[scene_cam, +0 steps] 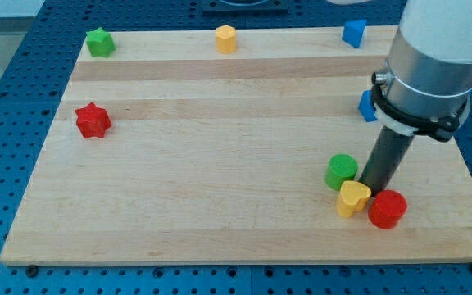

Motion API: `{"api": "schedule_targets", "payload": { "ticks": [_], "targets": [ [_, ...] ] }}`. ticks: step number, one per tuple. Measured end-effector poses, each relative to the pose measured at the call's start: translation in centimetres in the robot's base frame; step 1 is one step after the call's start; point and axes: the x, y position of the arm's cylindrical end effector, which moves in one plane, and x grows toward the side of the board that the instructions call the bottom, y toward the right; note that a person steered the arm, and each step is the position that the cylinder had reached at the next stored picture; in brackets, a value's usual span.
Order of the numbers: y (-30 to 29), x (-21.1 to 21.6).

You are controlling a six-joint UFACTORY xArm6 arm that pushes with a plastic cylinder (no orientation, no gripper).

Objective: Separate the red circle and yellow heart

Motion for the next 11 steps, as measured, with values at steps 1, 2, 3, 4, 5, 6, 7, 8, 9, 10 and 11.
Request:
{"api": "schedule_targets", "payload": {
  "ticks": [1, 2, 3, 4, 5, 6, 7, 8, 9, 10, 11],
  "targets": [
    [-0.6, 0.0],
    [-0.4, 0.3],
    [0.3, 1.1],
    [0.3, 1.2],
    [0.3, 1.3],
    [0.1, 2.4],
    [-0.2, 2.8],
    [-0.3, 2.8],
    [-1.6, 2.8],
    [-3.7, 2.8],
    [-5.7, 2.8]
  ]
}}
